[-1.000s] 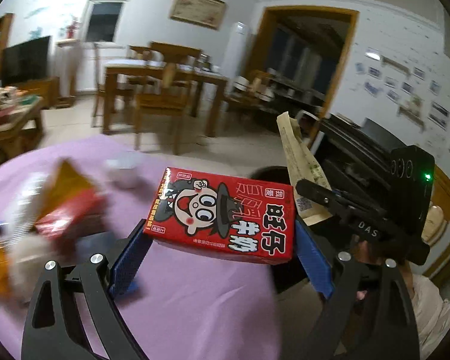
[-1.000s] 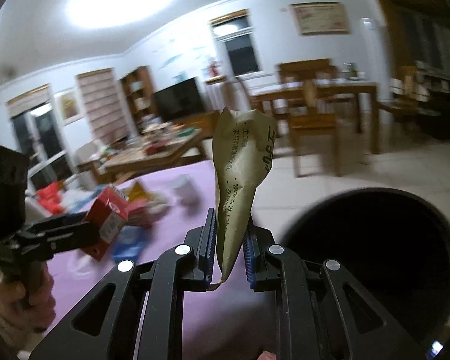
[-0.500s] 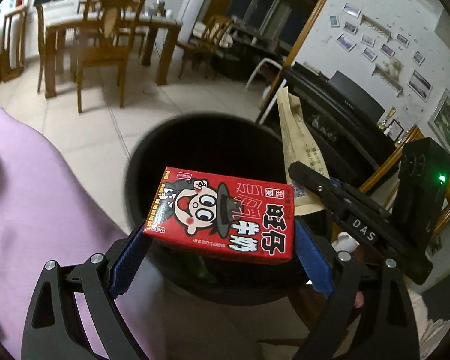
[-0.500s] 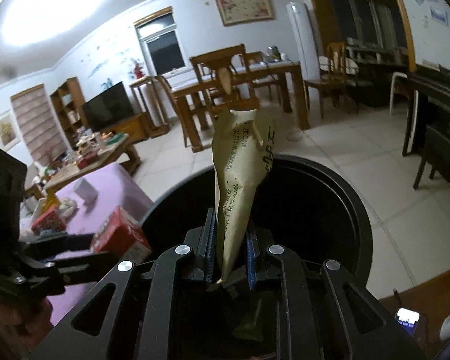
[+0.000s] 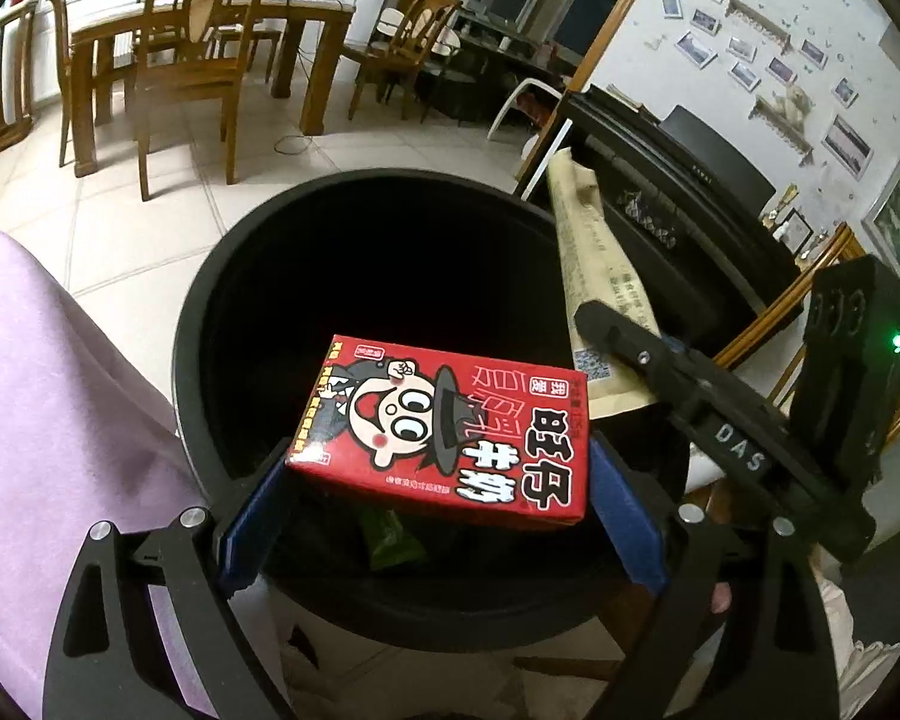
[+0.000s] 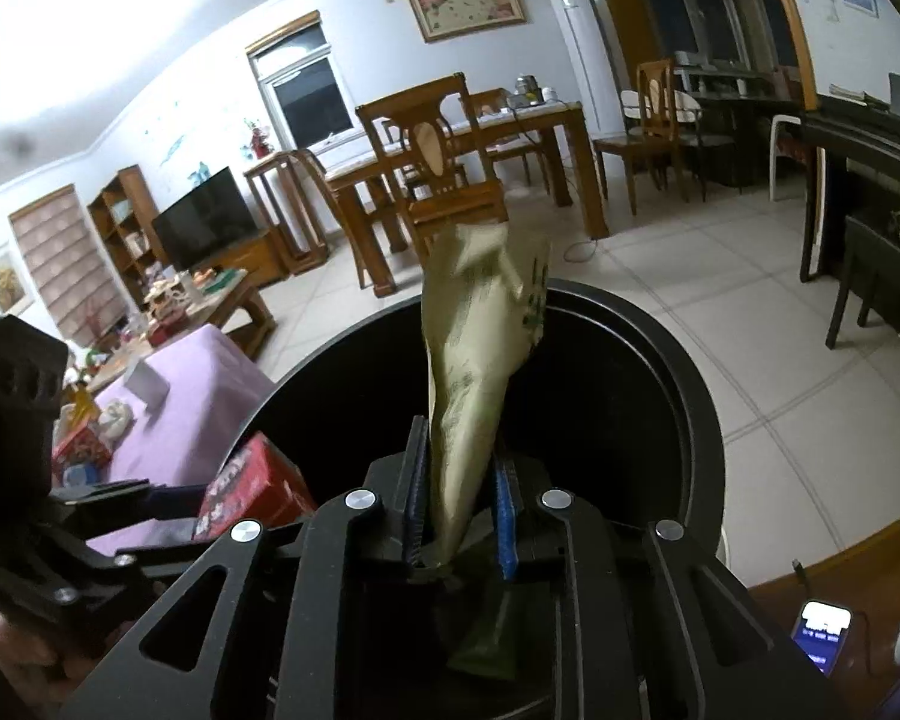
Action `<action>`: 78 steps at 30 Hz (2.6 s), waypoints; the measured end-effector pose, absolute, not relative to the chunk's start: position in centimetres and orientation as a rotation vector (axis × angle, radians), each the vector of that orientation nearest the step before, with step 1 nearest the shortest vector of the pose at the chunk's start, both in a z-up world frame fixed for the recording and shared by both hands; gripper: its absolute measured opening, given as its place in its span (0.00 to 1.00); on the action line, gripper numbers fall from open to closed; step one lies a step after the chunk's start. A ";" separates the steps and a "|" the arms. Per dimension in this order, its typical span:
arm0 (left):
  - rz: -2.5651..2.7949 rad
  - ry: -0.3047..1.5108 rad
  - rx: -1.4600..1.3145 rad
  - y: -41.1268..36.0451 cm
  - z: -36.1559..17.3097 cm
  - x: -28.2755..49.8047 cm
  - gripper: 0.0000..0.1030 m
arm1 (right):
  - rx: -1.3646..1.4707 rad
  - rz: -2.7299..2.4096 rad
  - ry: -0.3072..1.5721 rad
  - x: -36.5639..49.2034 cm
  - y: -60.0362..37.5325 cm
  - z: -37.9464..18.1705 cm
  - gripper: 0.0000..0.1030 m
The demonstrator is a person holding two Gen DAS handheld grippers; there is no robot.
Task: Collect trash
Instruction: 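Move both items over the bin and open both tools to release, then grasp the orange snack bag with the left tool while the right tool grasps the white paper cup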
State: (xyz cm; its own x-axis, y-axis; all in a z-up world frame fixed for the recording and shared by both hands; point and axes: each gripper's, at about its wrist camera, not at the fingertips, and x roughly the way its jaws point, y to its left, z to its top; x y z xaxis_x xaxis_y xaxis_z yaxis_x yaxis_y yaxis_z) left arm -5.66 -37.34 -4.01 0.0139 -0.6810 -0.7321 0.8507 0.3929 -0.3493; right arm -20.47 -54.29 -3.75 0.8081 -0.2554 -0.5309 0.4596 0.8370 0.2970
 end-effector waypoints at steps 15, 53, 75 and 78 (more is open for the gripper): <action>-1.197 0.872 0.313 -36.6 -2.0 -7.8 0.95 | 0.476 -0.347 0.380 -22.5 -53.8 -1.3 0.82; -0.421 0.714 0.047 0.5 1.2 6.1 0.95 | 0.249 0.029 0.532 -1.8 -33.1 2.5 0.95; -0.507 0.823 -0.028 1.4 -2.3 8.1 0.43 | 0.113 0.038 0.792 14.0 -26.8 -1.4 0.41; -0.500 0.787 -0.045 2.1 -1.5 7.2 0.41 | 0.192 0.137 0.761 10.4 -27.4 0.1 0.41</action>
